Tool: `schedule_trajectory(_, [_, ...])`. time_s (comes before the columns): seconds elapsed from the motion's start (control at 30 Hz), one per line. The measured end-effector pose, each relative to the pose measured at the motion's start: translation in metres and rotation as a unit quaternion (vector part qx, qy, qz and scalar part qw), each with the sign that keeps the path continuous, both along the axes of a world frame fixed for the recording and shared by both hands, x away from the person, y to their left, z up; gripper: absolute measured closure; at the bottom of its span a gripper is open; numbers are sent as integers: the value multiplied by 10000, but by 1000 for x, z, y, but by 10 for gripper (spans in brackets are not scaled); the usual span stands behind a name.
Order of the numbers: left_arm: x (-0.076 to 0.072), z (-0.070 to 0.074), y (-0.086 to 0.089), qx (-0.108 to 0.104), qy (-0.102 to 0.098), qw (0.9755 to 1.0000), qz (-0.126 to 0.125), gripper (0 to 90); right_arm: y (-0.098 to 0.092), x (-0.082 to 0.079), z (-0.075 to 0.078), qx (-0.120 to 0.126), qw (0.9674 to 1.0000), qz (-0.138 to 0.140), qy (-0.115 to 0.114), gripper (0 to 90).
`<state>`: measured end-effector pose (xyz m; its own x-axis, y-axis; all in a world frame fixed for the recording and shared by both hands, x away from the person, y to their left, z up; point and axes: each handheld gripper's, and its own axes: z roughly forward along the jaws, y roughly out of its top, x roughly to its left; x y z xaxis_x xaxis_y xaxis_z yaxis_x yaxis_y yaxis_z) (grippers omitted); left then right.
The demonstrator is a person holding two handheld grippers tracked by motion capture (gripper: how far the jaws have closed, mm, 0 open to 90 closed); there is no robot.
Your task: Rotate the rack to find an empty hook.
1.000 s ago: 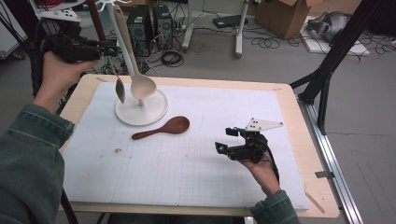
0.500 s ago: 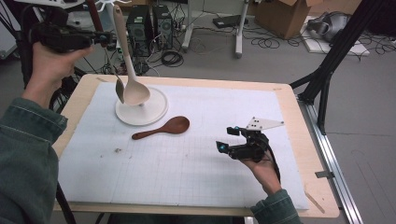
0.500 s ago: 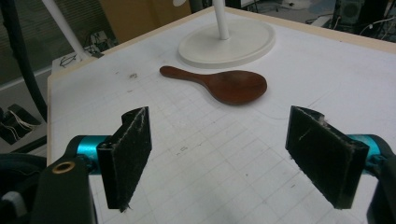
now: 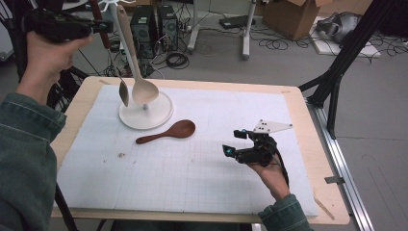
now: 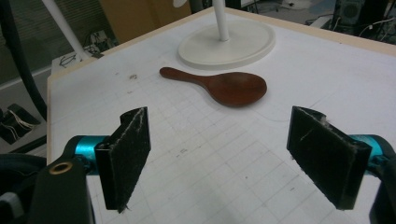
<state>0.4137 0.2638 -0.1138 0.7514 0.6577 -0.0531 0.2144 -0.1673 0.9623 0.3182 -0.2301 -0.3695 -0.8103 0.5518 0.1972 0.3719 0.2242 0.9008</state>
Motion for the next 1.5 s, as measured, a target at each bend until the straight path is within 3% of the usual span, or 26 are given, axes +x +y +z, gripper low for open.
schedule_trajectory(0.13, [2,7,-2,-88,-65,9999,22,895,-1,0,0,25,10000,-43,10,200])
schedule_trajectory(0.3, [7,8,-1,-116,-45,9997,204,895,-3,0,1,41,10000,-64,0,198])
schedule_trajectory(0.47, [8,8,1,-199,-148,9988,411,895,-4,-1,1,48,10000,-54,-36,198])
schedule_trajectory(0.77, [12,7,6,-156,-139,9980,591,896,-4,-1,1,81,10000,-38,-36,198])
schedule_trajectory(0.93, [14,6,11,-128,-123,9978,642,896,-4,0,1,67,10000,-28,-33,198])
schedule_trajectory(1.5, [25,3,36,-314,-58,9944,1004,896,-1,3,0,63,10000,23,8,198])
